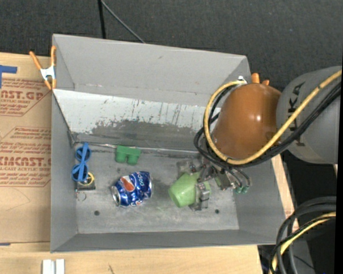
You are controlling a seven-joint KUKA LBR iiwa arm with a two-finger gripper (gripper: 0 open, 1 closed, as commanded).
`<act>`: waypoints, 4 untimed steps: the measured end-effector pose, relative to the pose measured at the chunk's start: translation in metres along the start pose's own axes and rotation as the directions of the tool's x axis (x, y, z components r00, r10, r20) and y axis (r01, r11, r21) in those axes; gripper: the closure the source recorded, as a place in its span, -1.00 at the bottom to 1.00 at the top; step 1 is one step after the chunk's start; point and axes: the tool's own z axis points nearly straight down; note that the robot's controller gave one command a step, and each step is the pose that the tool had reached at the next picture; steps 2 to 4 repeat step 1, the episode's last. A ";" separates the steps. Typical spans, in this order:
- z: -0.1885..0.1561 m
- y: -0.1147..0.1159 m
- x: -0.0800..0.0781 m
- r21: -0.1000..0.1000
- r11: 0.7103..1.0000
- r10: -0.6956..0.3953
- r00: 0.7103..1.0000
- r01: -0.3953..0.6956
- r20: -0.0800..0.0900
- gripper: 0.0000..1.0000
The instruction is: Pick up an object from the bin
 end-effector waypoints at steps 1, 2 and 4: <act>-0.109 -0.033 0.011 0.002 0.996 0.093 0.996 -0.093 0.005 1.00; -0.109 -0.033 0.011 0.002 0.996 0.093 0.996 -0.093 0.005 1.00; -0.109 -0.033 0.011 0.002 0.996 0.093 0.996 -0.093 0.005 1.00</act>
Offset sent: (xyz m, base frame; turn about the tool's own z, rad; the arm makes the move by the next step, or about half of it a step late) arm -0.0025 -0.0339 0.1040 0.0893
